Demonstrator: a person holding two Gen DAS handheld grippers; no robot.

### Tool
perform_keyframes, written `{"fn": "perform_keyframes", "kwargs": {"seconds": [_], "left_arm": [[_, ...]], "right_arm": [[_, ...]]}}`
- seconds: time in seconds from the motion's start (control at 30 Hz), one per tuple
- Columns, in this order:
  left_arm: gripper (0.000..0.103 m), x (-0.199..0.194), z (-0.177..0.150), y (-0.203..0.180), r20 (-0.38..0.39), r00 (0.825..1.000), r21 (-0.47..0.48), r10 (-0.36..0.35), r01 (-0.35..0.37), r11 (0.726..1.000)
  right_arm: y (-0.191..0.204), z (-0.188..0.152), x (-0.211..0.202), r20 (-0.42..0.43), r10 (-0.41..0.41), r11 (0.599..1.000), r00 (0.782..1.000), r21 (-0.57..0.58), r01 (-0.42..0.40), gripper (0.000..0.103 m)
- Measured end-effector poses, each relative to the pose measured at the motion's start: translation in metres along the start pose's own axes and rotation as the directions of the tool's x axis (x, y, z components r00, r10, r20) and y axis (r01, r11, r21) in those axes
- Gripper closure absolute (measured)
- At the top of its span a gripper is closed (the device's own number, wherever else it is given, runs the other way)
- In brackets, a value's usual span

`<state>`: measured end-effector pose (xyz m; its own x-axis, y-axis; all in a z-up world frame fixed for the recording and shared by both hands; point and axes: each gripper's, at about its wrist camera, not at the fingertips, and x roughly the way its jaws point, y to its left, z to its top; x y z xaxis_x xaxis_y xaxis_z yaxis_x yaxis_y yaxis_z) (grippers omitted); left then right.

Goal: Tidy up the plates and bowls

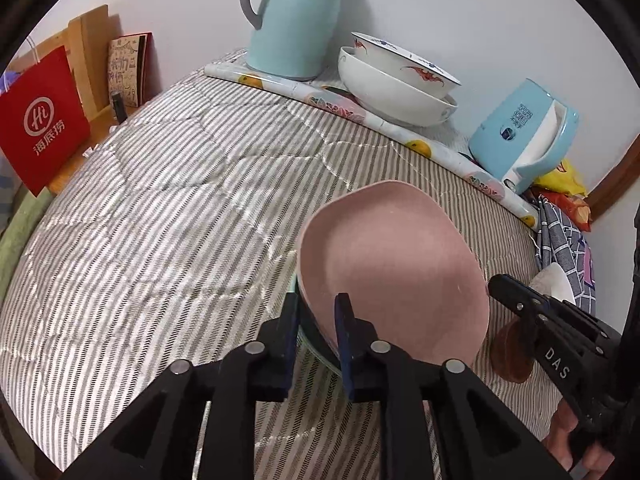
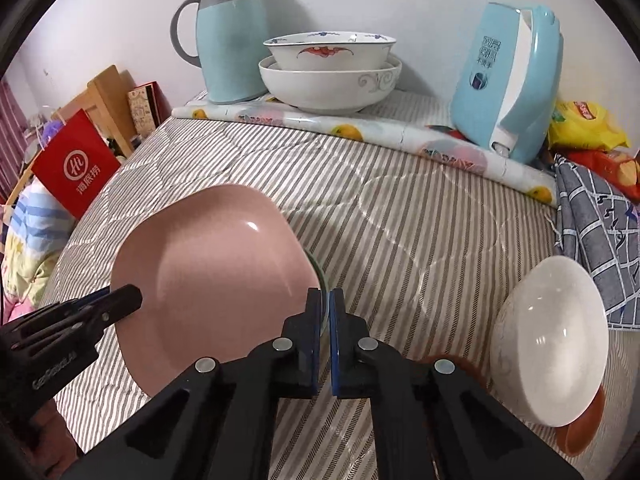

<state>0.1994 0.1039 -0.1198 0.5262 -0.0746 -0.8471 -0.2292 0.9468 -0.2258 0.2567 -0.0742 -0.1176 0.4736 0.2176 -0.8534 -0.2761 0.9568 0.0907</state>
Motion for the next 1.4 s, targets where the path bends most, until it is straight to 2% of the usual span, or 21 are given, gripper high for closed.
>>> {"fn": "perform_keyframes", "kwargs": {"seconds": [0.07, 0.23, 0.43, 0.7, 0.77, 0.83, 0.87, 0.9, 0.97, 1.07, 1.27, 1.4], "left_arm": [[0.078, -0.002, 0.001, 0.0, 0.004, 1.0, -0.004, -0.005, 0.005, 1.0], [0.077, -0.006, -0.003, -0.008, 0.022, 1.0, 0.024, -0.017, 0.017, 1.0], [0.077, -0.005, -0.017, -0.012, -0.004, 1.0, 0.009, -0.019, 0.019, 1.0], [0.077, -0.015, -0.031, -0.02, -0.02, 1.0, 0.041, 0.016, -0.016, 0.999], [0.072, -0.019, -0.033, -0.024, -0.017, 0.999, 0.057, 0.031, -0.03, 0.998], [0.067, -0.025, -0.036, -0.028, -0.003, 0.999, 0.07, 0.032, -0.031, 0.997], [0.065, -0.028, -0.037, -0.03, 0.004, 1.0, 0.073, 0.028, -0.028, 0.997], [0.064, -0.031, -0.038, -0.033, 0.01, 1.0, 0.077, 0.022, -0.023, 0.997], [0.064, -0.037, -0.04, -0.039, 0.02, 1.0, 0.089, 0.006, -0.008, 0.996], [0.064, -0.042, -0.04, -0.048, 0.026, 1.0, 0.102, -0.014, 0.011, 0.995], [0.064, -0.046, -0.04, -0.076, 0.032, 0.997, 0.141, -0.069, 0.063, 0.988], [0.064, -0.046, -0.04, -0.097, 0.028, 0.996, 0.175, -0.09, 0.083, 0.981]], "right_arm": [[-0.002, 0.001, -0.002, 0.0, 0.004, 1.0, 1.0, 0.007, -0.004, 0.098], [-0.006, -0.004, -0.014, 0.014, 0.008, 1.0, 1.0, 0.019, -0.009, 0.096], [-0.017, -0.019, -0.033, 0.031, -0.006, 0.999, 1.0, 0.04, 0.004, 0.095], [-0.026, -0.04, -0.058, 0.063, 0.002, 0.998, 0.998, 0.068, -0.007, 0.095], [-0.026, -0.045, -0.064, 0.069, 0.0, 0.998, 0.998, 0.068, -0.005, 0.095], [-0.028, -0.05, -0.068, 0.071, 0.002, 0.997, 0.997, 0.071, -0.007, 0.091], [-0.03, -0.053, -0.071, 0.075, 0.002, 0.997, 0.997, 0.075, -0.008, 0.086], [-0.031, -0.056, -0.074, 0.081, 0.0, 0.997, 0.997, 0.081, -0.007, 0.08], [-0.036, -0.061, -0.079, 0.093, -0.007, 0.996, 0.996, 0.093, -0.001, 0.075], [-0.047, -0.068, -0.087, 0.097, -0.022, 0.993, 0.995, 0.116, 0.011, 0.075], [-0.075, -0.081, -0.107, 0.128, -0.063, 0.984, 0.99, 0.172, 0.041, 0.061], [-0.096, -0.088, -0.12, 0.142, -0.097, 0.976, 0.985, 0.209, 0.066, 0.059]]}}
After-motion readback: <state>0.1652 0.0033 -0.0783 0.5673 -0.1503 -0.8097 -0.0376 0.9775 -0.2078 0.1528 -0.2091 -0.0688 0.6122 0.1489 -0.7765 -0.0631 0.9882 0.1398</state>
